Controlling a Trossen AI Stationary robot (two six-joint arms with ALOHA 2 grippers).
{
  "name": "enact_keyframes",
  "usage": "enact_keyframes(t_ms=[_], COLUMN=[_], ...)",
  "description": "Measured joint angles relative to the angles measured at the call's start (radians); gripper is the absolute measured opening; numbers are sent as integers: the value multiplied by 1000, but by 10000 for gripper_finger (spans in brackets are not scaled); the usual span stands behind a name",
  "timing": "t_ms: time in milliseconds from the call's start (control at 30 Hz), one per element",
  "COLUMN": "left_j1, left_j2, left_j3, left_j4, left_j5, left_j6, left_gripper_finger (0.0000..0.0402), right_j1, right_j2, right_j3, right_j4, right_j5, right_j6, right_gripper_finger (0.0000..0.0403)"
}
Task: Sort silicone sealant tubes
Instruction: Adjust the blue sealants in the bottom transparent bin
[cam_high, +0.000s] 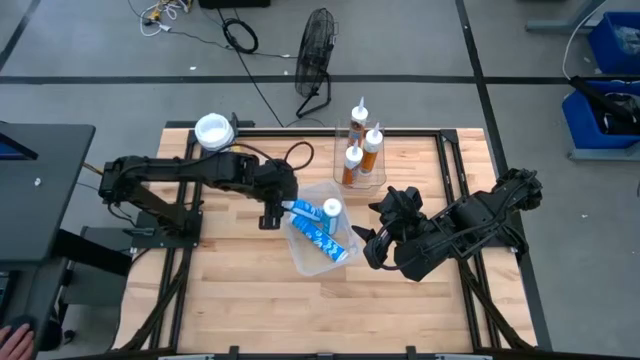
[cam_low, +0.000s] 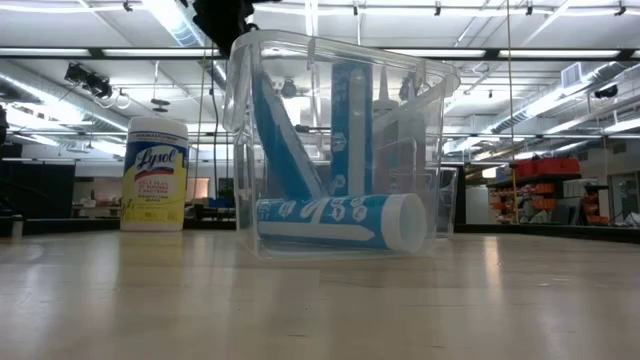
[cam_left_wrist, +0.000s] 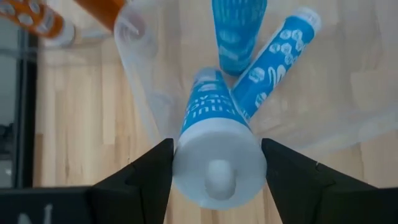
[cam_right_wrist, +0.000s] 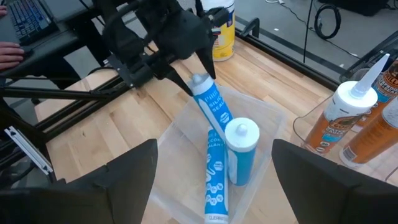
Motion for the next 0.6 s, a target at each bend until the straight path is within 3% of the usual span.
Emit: enact_keyframes(t_ms=[300,600], left_j1=[31,26], left_j2=[13,101], left_j3=[34,134], left_j4=[-25,-109], left_j5=[70,31], left_j6=[111,209], left_gripper_finger=[225,223], right_j1=[0,0], right_j2=[0,1], right_j3=[0,-1], right_j4=[0,2], right_j5=[13,23], right_j6=[0,8], right_gripper_finger=[317,317])
